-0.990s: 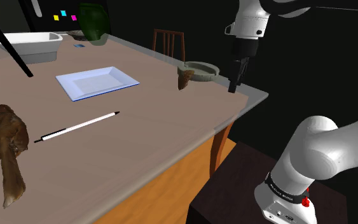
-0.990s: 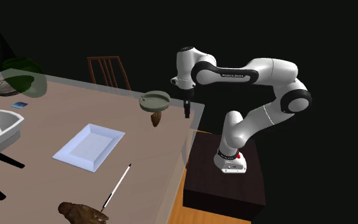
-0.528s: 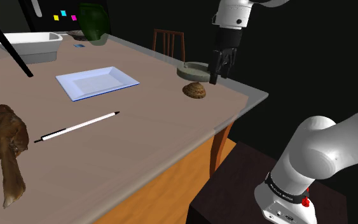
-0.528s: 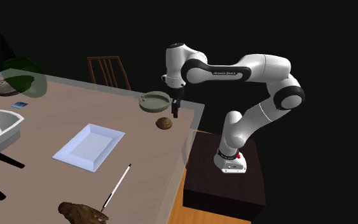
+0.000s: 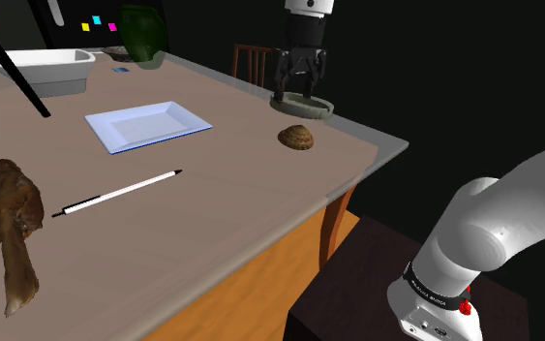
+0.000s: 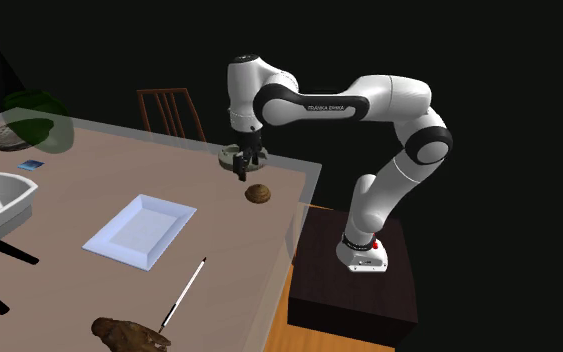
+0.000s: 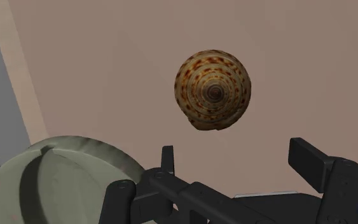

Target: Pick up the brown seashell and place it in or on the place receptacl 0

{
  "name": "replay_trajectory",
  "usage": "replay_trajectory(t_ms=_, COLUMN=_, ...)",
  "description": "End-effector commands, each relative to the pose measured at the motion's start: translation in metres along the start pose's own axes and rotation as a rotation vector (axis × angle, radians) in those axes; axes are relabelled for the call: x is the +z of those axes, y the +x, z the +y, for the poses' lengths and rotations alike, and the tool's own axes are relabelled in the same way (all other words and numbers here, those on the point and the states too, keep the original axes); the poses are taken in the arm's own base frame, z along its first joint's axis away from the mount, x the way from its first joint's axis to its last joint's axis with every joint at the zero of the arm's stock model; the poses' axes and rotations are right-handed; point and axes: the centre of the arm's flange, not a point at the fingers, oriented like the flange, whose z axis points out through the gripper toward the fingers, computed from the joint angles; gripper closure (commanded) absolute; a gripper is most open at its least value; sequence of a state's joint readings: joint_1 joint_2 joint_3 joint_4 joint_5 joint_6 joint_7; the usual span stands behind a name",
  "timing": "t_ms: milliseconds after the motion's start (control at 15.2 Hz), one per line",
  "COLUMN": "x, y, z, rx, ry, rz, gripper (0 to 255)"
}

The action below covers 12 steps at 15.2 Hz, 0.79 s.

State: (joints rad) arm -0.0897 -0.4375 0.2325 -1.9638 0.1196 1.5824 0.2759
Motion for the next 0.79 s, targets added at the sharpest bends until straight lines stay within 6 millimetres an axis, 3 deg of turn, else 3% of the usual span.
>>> replay_trajectory(t_ms=0, x=-0.009, y=0.018, z=-0.012, rx=0.05, ry=-0.003, rz=0.016, gripper=0)
replay_trajectory(t_ms=462, x=0.028, y=0.019, z=-0.012, rx=0.05, ry=-0.003, rz=0.016, gripper=0)
replay_trajectory(t_ms=726, x=0.031, y=0.019, z=-0.012, rx=0.05, ry=-0.003, rz=0.016, gripper=0)
